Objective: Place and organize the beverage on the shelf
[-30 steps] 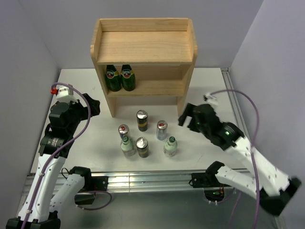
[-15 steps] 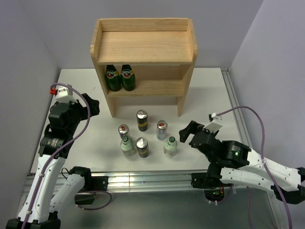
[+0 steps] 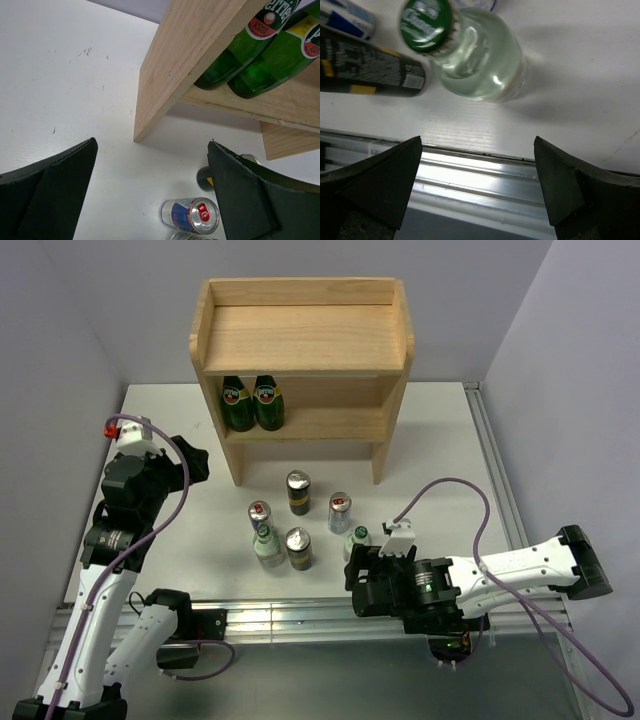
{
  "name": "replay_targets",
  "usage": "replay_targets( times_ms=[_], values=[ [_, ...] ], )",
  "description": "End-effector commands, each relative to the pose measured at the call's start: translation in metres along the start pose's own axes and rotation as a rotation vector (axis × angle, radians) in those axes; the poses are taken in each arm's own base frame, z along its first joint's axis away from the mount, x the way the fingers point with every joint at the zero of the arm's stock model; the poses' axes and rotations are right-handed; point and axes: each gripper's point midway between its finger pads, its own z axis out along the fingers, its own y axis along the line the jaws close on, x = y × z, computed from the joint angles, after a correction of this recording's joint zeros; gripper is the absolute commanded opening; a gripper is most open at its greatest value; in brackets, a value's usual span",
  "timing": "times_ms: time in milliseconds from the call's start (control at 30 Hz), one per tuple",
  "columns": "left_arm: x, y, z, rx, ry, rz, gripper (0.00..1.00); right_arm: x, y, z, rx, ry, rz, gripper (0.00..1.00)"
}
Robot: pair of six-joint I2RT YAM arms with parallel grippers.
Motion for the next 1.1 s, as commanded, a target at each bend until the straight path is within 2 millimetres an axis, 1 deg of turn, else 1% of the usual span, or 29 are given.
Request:
replay_targets(
  times_ms=[0,33,67,133,167,233,367,433,533,633,700,733,867,900,1067],
  values=[
    [-0.007,-0.006,-0.003,0.039,-0.028,0.008,0.99,0.004,-0.001,0.017,-0.001,-0.07,0.093,1.0],
    [-0.007,-0.007,-0.003,0.042,-0.029,0.007,0.99,0.007,-0.008,0.022,0.016,-0.081,0.087,1.0],
    [-0.007,-0.007,-0.003,0.045,-0.029,0.006,0.99,0.008,-0.006,0.026,0.013,-0.089,0.102,1.0],
    [-0.006,-0.009,-0.003,0.051,-0.025,0.008,0.99,0.012,-0.013,0.039,0.05,-0.104,0.087,1.0],
    [-0.006,-0.009,-0.003,0.054,-0.027,0.008,0.99,0.016,-0.008,0.046,0.045,-0.104,0.076,1.0],
    [-0.005,-0.009,-0.001,0.056,-0.02,0.011,0.99,0.015,-0.007,0.057,0.054,-0.132,0.085,1.0],
    [-0.004,-0.012,-0.001,0.072,-0.015,0.013,0.99,0.018,-0.005,0.072,0.083,-0.175,0.037,1.0],
    [-0.003,-0.013,-0.001,0.077,-0.014,0.013,0.99,0.016,-0.001,0.077,0.092,-0.191,0.036,1.0],
    [-0.003,-0.014,-0.001,0.083,-0.013,0.015,0.99,0.011,-0.004,0.085,0.126,-0.236,0.021,1.0],
    [-0.003,-0.014,0.0,0.086,-0.009,0.017,0.99,0.006,-0.013,0.095,0.169,-0.276,0.026,1.0],
    [-0.002,-0.014,0.0,0.086,-0.008,0.02,0.99,0.002,-0.024,0.103,0.207,-0.299,0.032,1.0],
    [-0.002,-0.014,0.001,0.085,-0.006,0.018,0.99,0.0,-0.022,0.106,0.2,-0.307,0.044,1.0],
    [-0.002,-0.014,0.001,0.086,-0.009,0.02,0.99,-0.007,-0.025,0.115,0.234,-0.356,0.025,1.0],
    [-0.002,-0.014,0.001,0.085,-0.006,0.018,0.99,-0.013,-0.022,0.115,0.242,-0.383,0.027,1.0],
    [-0.001,-0.013,0.002,0.081,-0.001,0.02,0.99,-0.016,-0.021,0.121,0.284,-0.432,-0.006,1.0]
  ],
)
